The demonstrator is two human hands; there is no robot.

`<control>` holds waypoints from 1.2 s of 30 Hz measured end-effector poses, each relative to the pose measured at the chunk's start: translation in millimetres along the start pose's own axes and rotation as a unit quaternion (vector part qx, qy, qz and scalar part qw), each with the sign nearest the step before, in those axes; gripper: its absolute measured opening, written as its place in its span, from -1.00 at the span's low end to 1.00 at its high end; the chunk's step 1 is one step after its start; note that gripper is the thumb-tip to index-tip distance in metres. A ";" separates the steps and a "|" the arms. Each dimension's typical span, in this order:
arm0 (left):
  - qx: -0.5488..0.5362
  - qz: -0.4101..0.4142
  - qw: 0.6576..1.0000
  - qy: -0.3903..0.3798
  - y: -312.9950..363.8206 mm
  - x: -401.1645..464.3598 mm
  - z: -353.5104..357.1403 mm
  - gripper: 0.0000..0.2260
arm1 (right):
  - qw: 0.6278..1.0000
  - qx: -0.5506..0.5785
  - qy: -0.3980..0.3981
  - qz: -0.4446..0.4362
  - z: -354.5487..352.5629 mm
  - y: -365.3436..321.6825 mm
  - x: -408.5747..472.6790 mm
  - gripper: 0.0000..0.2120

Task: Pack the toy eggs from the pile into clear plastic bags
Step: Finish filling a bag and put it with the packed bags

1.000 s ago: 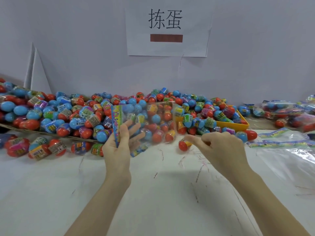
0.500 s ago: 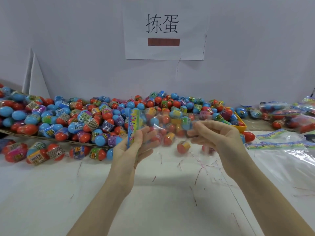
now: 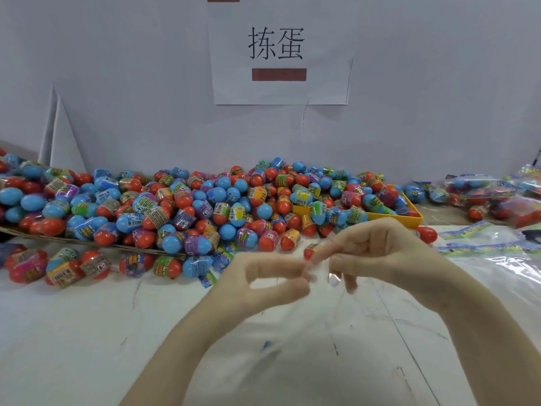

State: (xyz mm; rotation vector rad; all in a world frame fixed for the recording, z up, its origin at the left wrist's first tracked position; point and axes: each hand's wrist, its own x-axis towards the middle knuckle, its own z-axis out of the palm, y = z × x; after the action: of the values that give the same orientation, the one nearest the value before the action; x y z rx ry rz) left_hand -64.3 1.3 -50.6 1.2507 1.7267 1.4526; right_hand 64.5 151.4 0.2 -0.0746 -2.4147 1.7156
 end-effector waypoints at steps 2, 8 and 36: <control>-0.046 0.018 0.998 -0.027 7.4 -18.1 8.7 -0.81 | 0.997 -0.039 0.058 -0.020 5.0 3.2 4.9 -0.87; -0.079 0.021 0.996 0.039 5.2 -10.9 10.2 -0.85 | 0.982 -0.072 0.159 -0.079 20.2 5.6 9.7 -0.76; 0.093 0.199 0.903 0.369 -6.9 -5.2 14.8 -0.75 | 0.943 -0.046 0.319 -0.084 46.2 14.4 19.4 -0.20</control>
State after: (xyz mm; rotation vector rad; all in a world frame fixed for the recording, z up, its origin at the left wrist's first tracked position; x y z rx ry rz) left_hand -51.4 3.2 -61.9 1.2930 2.2123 2.2628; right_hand 36.5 116.0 -25.8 -0.3656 -1.9451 1.2466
